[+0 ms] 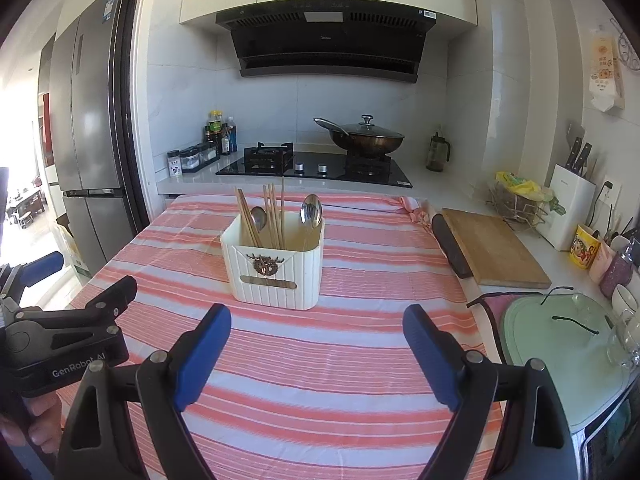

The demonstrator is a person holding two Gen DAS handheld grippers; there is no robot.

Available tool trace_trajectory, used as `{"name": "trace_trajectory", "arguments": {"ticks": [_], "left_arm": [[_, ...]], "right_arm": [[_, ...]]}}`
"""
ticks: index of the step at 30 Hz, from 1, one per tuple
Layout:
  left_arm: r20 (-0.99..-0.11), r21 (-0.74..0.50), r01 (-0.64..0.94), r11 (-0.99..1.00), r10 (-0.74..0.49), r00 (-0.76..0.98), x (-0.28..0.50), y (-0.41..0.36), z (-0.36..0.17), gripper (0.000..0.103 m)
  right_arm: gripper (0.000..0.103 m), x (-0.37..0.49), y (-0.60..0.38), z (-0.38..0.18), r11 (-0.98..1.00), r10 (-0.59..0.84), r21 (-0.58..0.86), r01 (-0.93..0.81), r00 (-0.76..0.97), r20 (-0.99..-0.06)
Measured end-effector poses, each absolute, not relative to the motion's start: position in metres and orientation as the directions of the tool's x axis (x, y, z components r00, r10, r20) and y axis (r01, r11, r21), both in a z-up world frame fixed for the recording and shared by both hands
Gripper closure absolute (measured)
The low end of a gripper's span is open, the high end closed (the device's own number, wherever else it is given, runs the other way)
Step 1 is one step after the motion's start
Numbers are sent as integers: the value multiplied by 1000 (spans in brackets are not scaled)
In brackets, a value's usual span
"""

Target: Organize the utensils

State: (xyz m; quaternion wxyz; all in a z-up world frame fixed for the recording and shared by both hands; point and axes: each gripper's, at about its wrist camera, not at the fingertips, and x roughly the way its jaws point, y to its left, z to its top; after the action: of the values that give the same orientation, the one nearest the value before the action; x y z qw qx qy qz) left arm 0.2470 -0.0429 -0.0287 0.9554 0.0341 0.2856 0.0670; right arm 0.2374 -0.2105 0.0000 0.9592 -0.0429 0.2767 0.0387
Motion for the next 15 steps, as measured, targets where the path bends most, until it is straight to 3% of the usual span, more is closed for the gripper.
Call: {"name": "trace_trajectory", "arguments": {"ticks": [15], "left_arm": [[-565,73,-58,996,89,821,237,-39,-17,0]], "right_arm": [[13,224,-208,12,994,76,-28,-108,840,-538]]}}
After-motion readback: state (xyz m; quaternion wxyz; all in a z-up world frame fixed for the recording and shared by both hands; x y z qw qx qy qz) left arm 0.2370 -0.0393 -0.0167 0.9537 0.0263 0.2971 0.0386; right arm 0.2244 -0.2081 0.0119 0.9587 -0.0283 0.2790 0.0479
